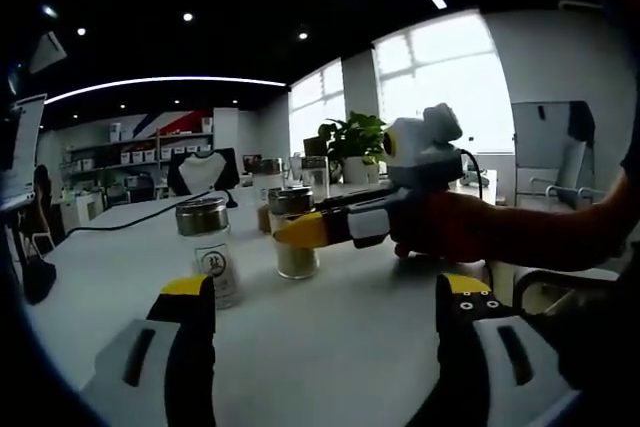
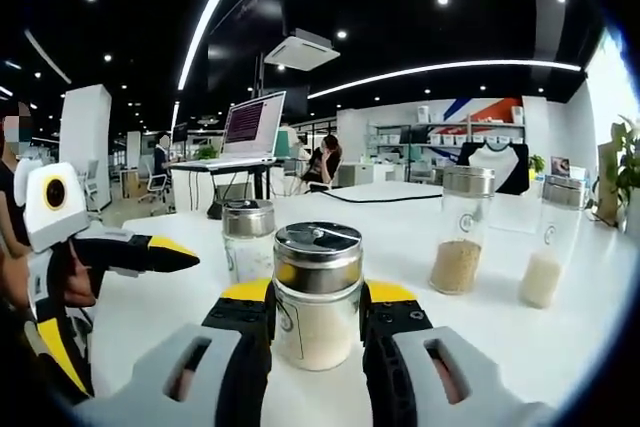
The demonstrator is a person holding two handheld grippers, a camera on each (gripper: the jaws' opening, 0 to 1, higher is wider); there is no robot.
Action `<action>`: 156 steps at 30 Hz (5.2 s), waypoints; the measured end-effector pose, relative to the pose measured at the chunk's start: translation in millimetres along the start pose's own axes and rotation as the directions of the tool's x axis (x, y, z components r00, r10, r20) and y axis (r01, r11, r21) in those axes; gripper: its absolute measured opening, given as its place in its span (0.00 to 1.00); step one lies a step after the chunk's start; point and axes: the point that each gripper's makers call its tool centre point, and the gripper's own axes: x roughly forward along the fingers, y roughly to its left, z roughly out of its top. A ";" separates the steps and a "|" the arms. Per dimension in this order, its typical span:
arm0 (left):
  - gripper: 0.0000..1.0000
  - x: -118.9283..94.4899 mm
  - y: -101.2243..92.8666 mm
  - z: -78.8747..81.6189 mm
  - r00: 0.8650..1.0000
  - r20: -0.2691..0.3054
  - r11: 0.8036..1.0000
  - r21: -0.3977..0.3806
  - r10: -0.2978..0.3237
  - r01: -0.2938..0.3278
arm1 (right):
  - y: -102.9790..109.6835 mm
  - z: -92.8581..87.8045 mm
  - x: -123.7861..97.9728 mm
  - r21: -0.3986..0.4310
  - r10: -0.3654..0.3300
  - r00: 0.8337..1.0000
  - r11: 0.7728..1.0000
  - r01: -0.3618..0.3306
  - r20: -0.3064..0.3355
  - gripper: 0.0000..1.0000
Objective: Rotate the seasoning bottle until the label or dispensing opening points toward the visible target arrow and the bottle remains upright within the marked orientation range
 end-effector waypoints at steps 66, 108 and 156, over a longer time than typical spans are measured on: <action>0.96 -3.9 6.4 0.2 1.000 -0.006 1.000 0.009 0.012 -0.012 | 4.2 -10.9 0.1 -0.088 0.057 0.993 0.994 -0.066 -0.104 0.30; 0.96 -4.8 -4.3 1.9 1.000 -0.003 1.000 -0.005 0.005 -0.005 | -49.3 41.6 -49.8 -0.003 -0.054 0.988 0.998 0.055 0.147 0.35; 0.96 -10.8 8.3 5.7 0.999 0.008 0.999 -0.024 0.042 -0.041 | -132.7 52.0 27.1 -0.032 -0.271 0.962 0.962 0.272 0.018 0.44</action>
